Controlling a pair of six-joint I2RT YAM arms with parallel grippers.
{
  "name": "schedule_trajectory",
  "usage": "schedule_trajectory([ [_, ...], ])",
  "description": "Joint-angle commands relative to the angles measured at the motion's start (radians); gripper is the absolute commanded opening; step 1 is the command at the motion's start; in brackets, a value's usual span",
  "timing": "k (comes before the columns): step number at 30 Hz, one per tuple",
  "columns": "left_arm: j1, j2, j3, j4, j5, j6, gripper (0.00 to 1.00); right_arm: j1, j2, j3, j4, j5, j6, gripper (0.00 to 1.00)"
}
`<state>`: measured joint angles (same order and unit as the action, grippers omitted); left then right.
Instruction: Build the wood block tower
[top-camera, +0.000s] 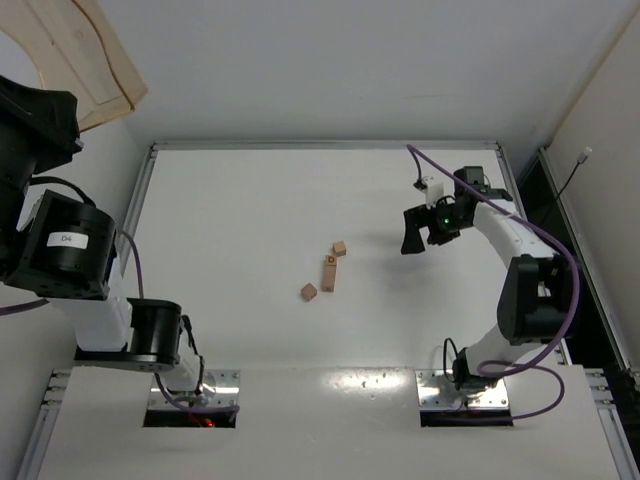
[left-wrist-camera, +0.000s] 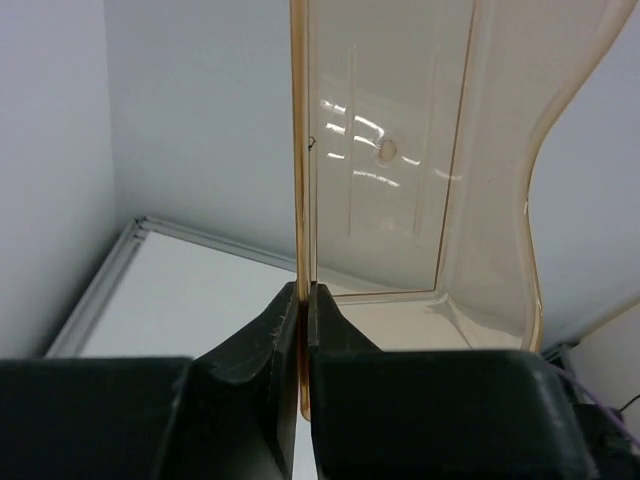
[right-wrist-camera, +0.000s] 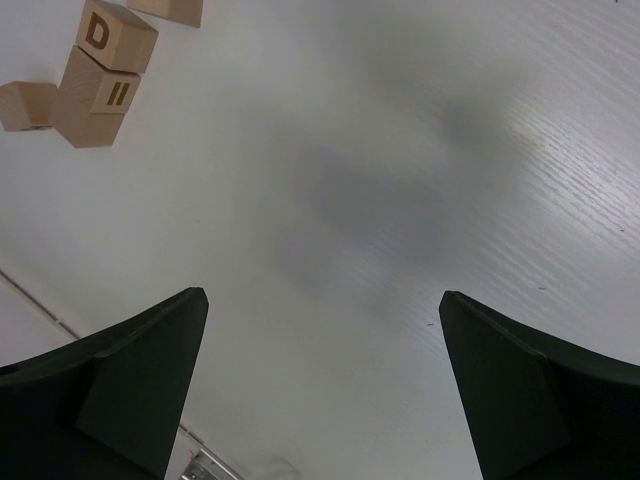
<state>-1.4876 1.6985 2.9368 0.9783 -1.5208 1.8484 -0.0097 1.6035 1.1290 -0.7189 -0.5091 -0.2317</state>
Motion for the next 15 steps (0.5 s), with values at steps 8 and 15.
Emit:
schedule_trajectory([
  [8, 0.007, 0.158, -0.028, 0.485, -0.19, 0.293, 0.01, 0.013, -0.01, 0.031, 0.003, -0.022, -0.014, 1.0],
  [15, 0.007, -0.009, -0.526, 0.634, -0.066, 0.452, 0.0, 0.013, -0.04, 0.011, 0.012, -0.022, -0.014, 1.0],
])
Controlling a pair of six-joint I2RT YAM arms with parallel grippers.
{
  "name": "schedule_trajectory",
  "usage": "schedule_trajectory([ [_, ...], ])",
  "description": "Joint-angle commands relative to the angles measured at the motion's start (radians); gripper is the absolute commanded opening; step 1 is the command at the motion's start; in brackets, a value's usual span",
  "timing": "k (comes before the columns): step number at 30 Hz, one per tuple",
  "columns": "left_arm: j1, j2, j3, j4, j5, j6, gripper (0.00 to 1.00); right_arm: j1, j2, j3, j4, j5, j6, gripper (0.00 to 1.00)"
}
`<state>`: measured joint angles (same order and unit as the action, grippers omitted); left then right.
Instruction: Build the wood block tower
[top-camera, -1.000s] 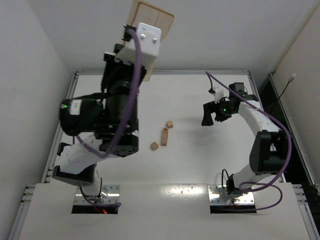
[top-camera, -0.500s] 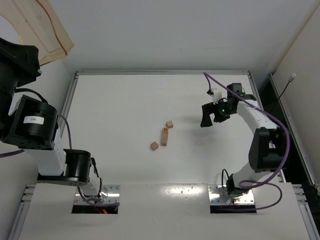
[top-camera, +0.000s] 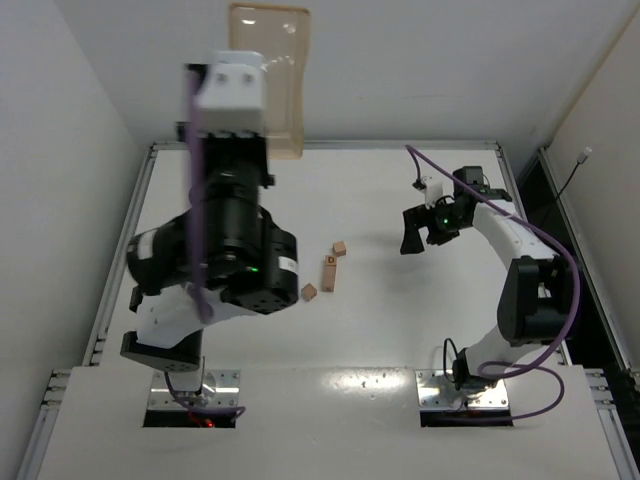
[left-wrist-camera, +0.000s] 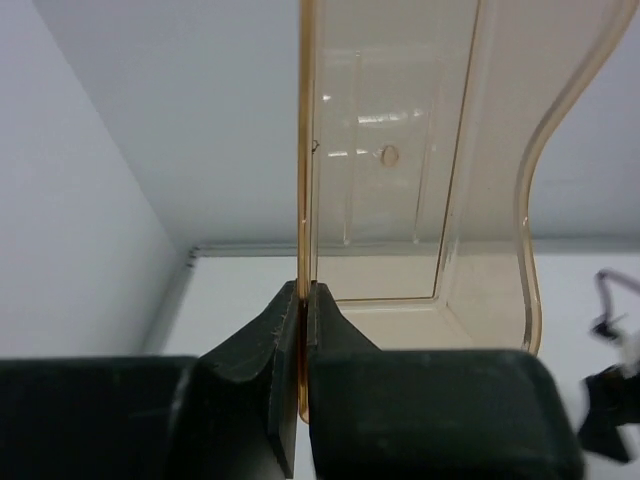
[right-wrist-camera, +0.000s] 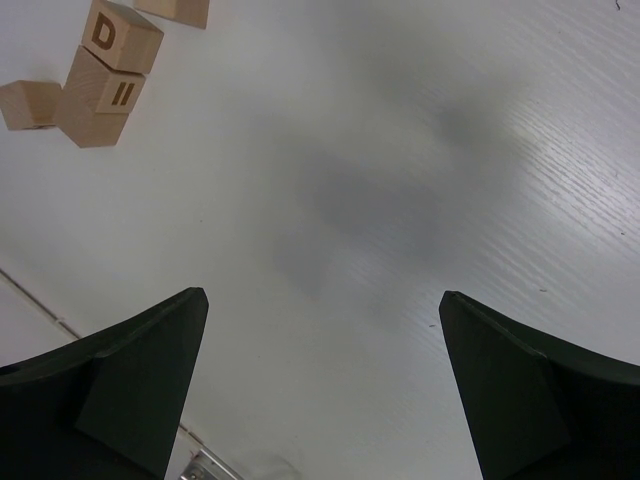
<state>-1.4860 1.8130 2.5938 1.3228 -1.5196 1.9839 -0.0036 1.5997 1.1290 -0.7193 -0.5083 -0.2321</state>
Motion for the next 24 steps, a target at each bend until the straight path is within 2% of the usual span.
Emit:
schedule_trajectory([
  [1, 0.006, -0.157, -0.26, 0.255, -0.067, 0.297, 0.0, 0.007, -0.037, 0.011, 0.012, -0.022, -0.013, 1.0],
  [2, 0.006, -0.199, -0.34, 0.199, -0.044, 0.252, 0.0, 0.007, -0.037, 0.011, 0.012, -0.022, -0.013, 1.0],
  [3, 0.006, -0.243, -0.482, 0.108, -0.031, 0.183, 0.0, 0.007, -0.037, 0.011, 0.012, -0.032, -0.013, 1.0],
  [4, 0.016, -0.317, -0.526, -0.198, -0.031, -0.02, 0.0, 0.007, -0.037, 0.011, 0.012, -0.032, -0.013, 1.0],
  [5, 0.016, -0.343, -0.555, -0.334, -0.018, -0.107, 0.0, 0.007, -0.037, 0.011, 0.021, -0.032, -0.013, 1.0],
  [6, 0.035, -0.343, -0.523, -0.508, -0.017, -0.208, 0.0, 0.007, -0.049, 0.011, 0.021, -0.032, -0.013, 1.0],
  [7, 0.035, -0.343, -0.497, -0.733, -0.014, -0.317, 0.0, 0.007, -0.049, 0.0, 0.021, -0.032, -0.013, 1.0],
  [9, 0.035, -0.313, -0.515, -0.714, -0.005, -0.204, 0.0, 0.007, -0.06, -0.009, 0.03, -0.032, -0.013, 1.0],
  [10, 0.035, -0.313, -0.55, -0.516, 0.033, 0.039, 0.0, 0.007, -0.06, -0.009, 0.031, -0.032, -0.013, 1.0],
  [12, 0.035, -0.268, -0.525, -0.516, 0.102, 0.153, 0.0, 0.007, -0.06, -0.009, 0.031, -0.032, -0.013, 1.0],
  [13, 0.035, -0.268, -0.493, -0.598, 0.12, 0.1, 0.0, 0.007, -0.06, -0.009, 0.031, -0.032, -0.022, 1.0],
  [14, 0.035, -0.252, -0.444, -0.864, 0.134, 0.043, 0.0, 0.007, -0.06, -0.009, 0.031, -0.032, -0.023, 1.0],
  [15, 0.035, -0.242, -0.399, -0.973, 0.154, 0.017, 0.0, -0.002, -0.06, -0.009, 0.031, -0.032, -0.023, 1.0],
  [19, 0.035, -0.331, -0.442, -1.322, 0.243, 0.078, 0.0, -0.003, -0.06, -0.009, 0.031, -0.032, -0.023, 1.0],
  [20, 0.035, -0.331, -0.442, -1.51, 0.243, 0.078, 0.0, -0.003, -0.06, -0.009, 0.031, -0.032, -0.023, 1.0],
  [22, 0.035, -0.331, -0.373, -1.698, 0.243, 0.044, 0.0, -0.003, -0.06, -0.009, 0.031, -0.032, -0.023, 1.0],
  [23, 0.035, -0.311, -0.339, -1.888, 0.243, 0.014, 0.0, -0.003, -0.049, -0.009, 0.031, -0.032, -0.023, 1.0],
  [24, 0.035, -0.296, -0.307, -1.96, 0.243, 0.013, 0.0, -0.003, -0.049, -0.009, 0.031, -0.032, -0.023, 1.0],
])
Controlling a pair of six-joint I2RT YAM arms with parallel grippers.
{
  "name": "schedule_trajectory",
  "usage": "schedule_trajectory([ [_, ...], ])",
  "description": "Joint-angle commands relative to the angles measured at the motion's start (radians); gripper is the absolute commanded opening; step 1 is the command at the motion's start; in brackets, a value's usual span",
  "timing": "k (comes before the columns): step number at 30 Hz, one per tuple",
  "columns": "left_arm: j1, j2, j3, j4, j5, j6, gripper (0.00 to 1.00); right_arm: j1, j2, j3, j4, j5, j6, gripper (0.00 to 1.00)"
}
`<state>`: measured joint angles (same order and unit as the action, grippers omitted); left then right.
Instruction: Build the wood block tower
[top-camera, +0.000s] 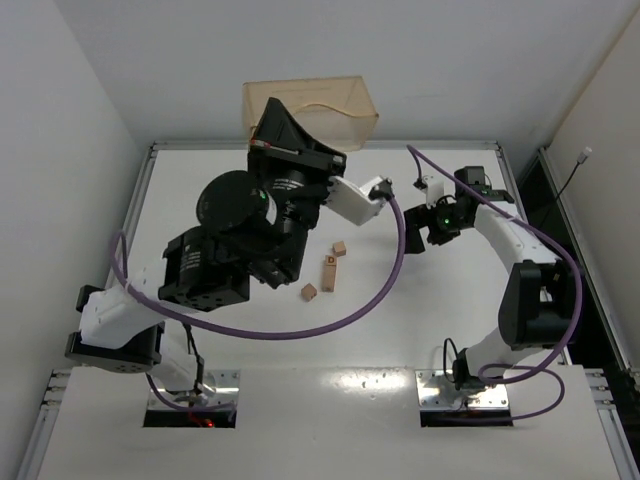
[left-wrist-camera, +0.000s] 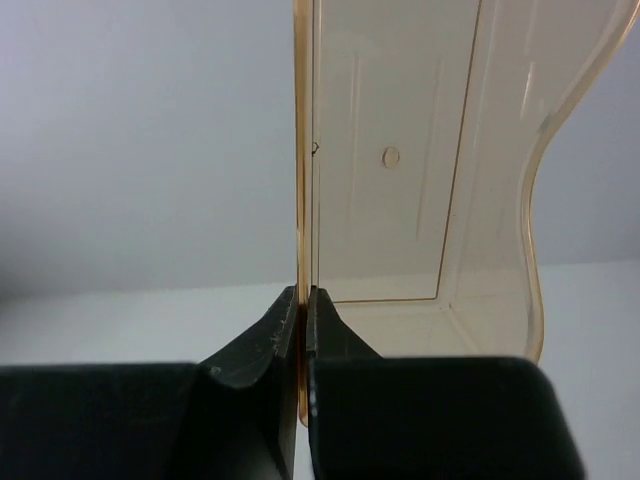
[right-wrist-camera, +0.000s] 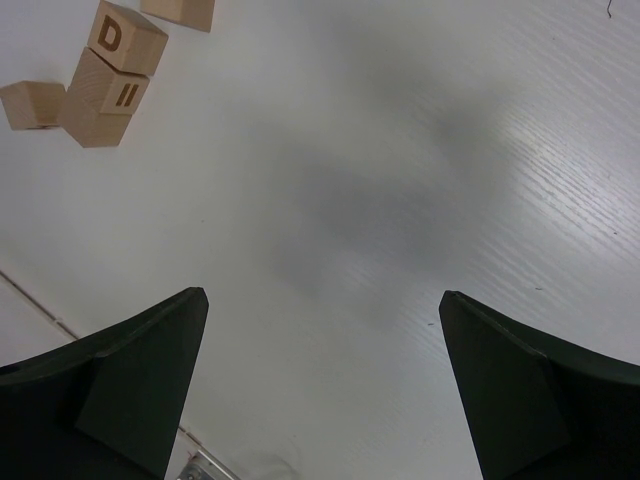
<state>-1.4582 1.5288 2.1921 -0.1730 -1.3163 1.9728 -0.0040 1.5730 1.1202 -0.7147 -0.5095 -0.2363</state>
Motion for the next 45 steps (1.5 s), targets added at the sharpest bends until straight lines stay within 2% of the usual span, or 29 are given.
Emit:
schedule_trajectory([
  [1, 0.007, 0.004, 0.124, -0.52, 0.051, 0.024, 0.0, -0.002, -0.022, 0.0, 0.026, -0.031, -0.018, 1.0],
  [3, 0.027, 0.053, 0.214, -0.688, 0.072, 0.024, 0.0, -0.002, -0.022, 0.01, 0.017, -0.031, -0.018, 1.0],
  [5, 0.065, 0.064, 0.253, -0.755, 0.121, 0.035, 0.0, -0.002, -0.022, 0.01, 0.017, -0.021, -0.018, 1.0],
  [10, 0.142, 0.085, 0.242, -0.948, 0.212, 0.018, 0.0, -0.002, -0.053, -0.009, 0.017, -0.012, -0.027, 1.0],
  [14, 0.249, 0.113, 0.223, -1.129, 0.267, -0.113, 0.0, -0.002, -0.062, -0.029, 0.017, -0.003, -0.028, 1.0],
  [18, 0.433, 0.132, 0.132, -1.129, 0.374, -0.233, 0.0, -0.002, -0.062, -0.03, 0.017, -0.003, -0.028, 1.0],
  [24, 0.659, 0.246, 0.164, -1.129, 0.537, -0.403, 0.0, -0.002, -0.071, -0.03, 0.006, -0.012, -0.037, 1.0],
  [28, 0.794, 0.269, 0.126, -1.129, 0.673, -0.621, 0.0, -0.002, -0.051, -0.019, -0.015, -0.023, -0.046, 1.0],
  [31, 0.835, 0.283, 0.126, -1.129, 0.748, -0.753, 0.0, -0.002, -0.031, -0.007, -0.015, -0.023, -0.046, 1.0],
  [34, 0.884, 0.312, 0.162, -1.129, 0.86, -0.951, 0.0, -0.002, -0.022, 0.003, -0.025, -0.032, -0.055, 1.0],
  [39, 0.999, 0.376, 0.274, -1.087, 1.08, -1.388, 0.0, 0.007, -0.013, 0.003, -0.025, -0.041, -0.055, 1.0],
  [41, 1.077, 0.376, 0.265, -1.053, 1.159, -1.526, 0.0, 0.007, -0.002, 0.003, -0.034, -0.041, -0.055, 1.0],
  [42, 1.101, 0.376, 0.246, -1.007, 1.195, -1.668, 0.0, 0.007, -0.002, 0.013, -0.034, -0.041, -0.055, 1.0],
  [44, 1.179, 0.364, 0.199, -0.972, 1.294, -1.794, 0.0, 0.007, -0.002, 0.013, -0.034, -0.041, -0.055, 1.0],
  [45, 1.206, 0.364, 0.183, -0.918, 1.308, -1.939, 0.0, 0.007, -0.002, 0.013, -0.043, -0.041, -0.055, 1.0],
])
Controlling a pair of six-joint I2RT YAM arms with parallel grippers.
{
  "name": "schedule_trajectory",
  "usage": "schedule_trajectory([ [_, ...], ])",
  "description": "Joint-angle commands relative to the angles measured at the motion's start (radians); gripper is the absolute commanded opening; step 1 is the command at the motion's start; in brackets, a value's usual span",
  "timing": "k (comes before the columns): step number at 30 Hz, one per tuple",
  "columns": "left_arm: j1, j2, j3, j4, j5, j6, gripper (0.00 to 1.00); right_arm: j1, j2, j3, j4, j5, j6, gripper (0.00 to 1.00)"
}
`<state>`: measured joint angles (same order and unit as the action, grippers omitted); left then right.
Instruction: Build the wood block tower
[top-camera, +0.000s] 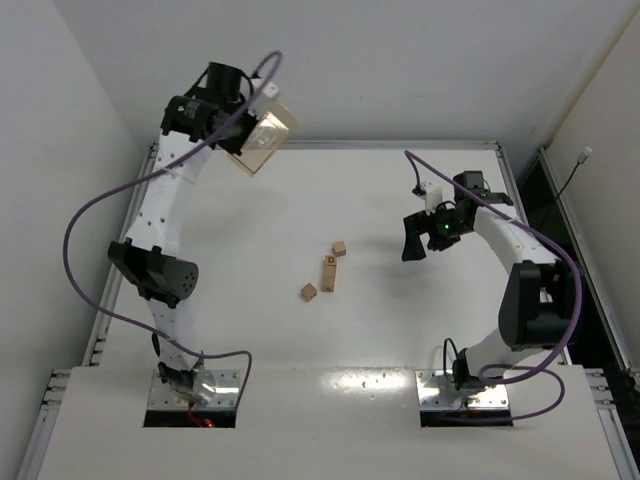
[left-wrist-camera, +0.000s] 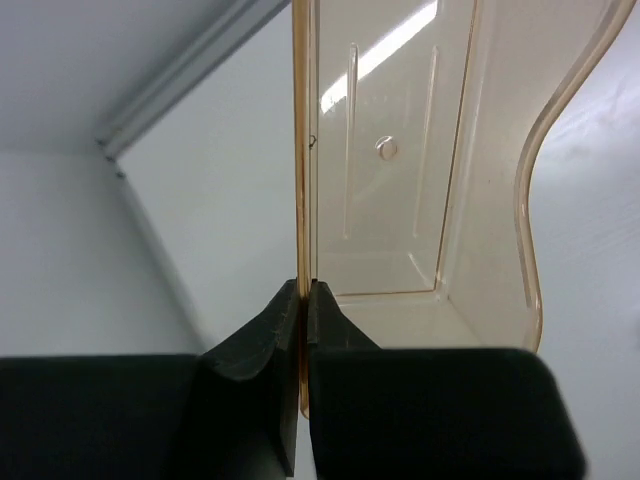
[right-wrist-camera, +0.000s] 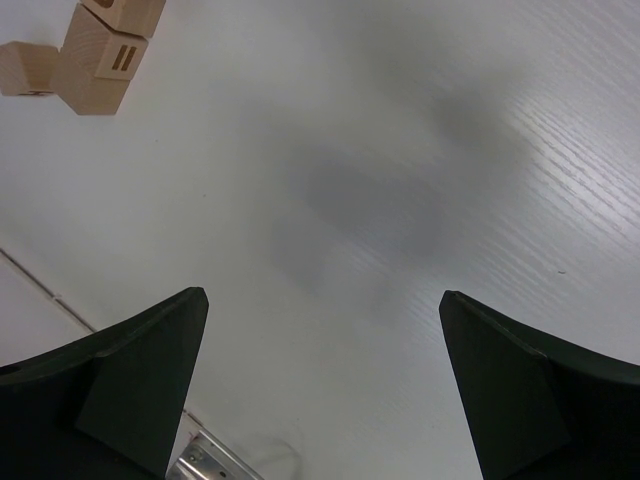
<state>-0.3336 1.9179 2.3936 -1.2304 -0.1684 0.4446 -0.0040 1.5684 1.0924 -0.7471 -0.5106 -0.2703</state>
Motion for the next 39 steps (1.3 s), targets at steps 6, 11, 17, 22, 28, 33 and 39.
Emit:
schedule_trajectory([
  [6, 0.258, -0.092, -0.224, 0.355, 0.261, -0.772, 0.0, 0.007, 0.012, 0.041, -0.011, -0.04, -0.021, 1.0],
  [11, 0.271, -0.126, -0.326, 0.441, -0.002, -0.808, 0.0, 0.007, 0.012, 0.041, 0.0, -0.04, -0.021, 1.0],
  [17, 0.425, -0.045, -0.338, 0.382, 0.104, -0.756, 0.0, 0.007, 0.021, 0.041, 0.0, -0.04, -0.021, 1.0],
  [22, 0.525, 0.013, -0.367, 0.37, 0.023, -0.765, 0.0, 0.007, 0.03, 0.041, 0.0, -0.04, -0.021, 1.0],
  [28, 0.55, 0.088, -0.387, 0.359, -0.014, -0.753, 0.0, 0.007, 0.053, 0.05, -0.009, -0.04, -0.021, 1.0],
  [33, 0.55, 0.184, -0.349, 0.348, -0.014, -0.744, 0.0, 0.007, 0.062, 0.06, -0.009, -0.04, -0.021, 1.0],
  [39, 0.55, 0.272, -0.272, 0.326, -0.034, -0.744, 0.22, 0.007, 0.062, 0.05, -0.009, -0.04, -0.021, 1.0],
])
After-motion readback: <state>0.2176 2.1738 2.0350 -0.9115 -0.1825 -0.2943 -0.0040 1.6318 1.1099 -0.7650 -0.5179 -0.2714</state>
